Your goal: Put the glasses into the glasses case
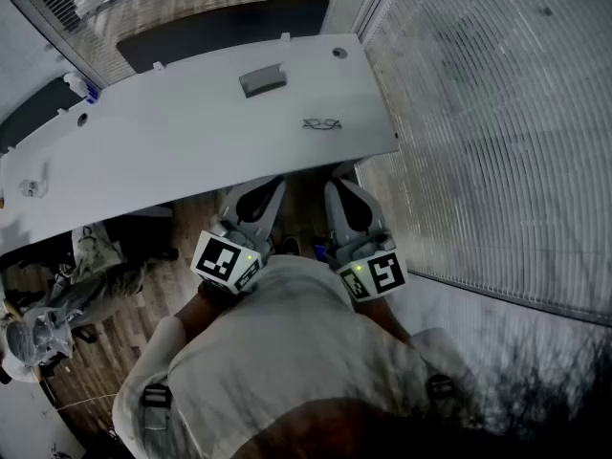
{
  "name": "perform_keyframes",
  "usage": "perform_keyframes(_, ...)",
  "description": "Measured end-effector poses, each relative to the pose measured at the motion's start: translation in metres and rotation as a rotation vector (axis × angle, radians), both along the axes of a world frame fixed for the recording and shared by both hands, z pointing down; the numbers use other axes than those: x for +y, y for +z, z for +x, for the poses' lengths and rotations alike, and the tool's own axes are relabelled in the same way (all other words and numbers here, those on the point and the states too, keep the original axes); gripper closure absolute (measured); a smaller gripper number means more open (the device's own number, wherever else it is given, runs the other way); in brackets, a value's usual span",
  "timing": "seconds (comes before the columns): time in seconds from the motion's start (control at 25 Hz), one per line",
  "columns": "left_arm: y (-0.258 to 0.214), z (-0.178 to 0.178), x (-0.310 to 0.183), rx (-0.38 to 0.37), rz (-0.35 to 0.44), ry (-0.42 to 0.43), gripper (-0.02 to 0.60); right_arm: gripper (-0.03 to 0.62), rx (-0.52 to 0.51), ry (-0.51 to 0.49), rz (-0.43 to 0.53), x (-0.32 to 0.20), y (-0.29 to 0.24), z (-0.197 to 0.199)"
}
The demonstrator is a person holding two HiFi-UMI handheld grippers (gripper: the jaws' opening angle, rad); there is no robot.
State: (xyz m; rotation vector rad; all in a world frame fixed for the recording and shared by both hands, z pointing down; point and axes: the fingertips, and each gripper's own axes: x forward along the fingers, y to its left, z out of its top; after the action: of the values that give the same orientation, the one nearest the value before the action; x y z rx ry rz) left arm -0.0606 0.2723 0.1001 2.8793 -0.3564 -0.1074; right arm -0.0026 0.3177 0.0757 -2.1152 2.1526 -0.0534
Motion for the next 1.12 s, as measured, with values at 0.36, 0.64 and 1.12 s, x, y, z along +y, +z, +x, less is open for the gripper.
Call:
perform_keyframes(0.36, 0.000, -0.003, 0.002, -0.007, 0.005, 0.001, 0.581, 0.594, 0.010, 0.009, 0.002, 0.003, 0.000, 0.005)
perform_keyframes(0.64, 0.006, 0.001, 0.009, -0.016, -0.013, 0.004, 0.581, 0.592, -0.035, 0.009, 0.017, 0.009, -0.003, 0.010)
perform_keyframes(1.12, 0.012, 0.019, 0.025, -0.031, -0.009, 0.010, 0.581, 0.592, -0.061, -0.020, 0.014, 0.023, 0.002, 0.021)
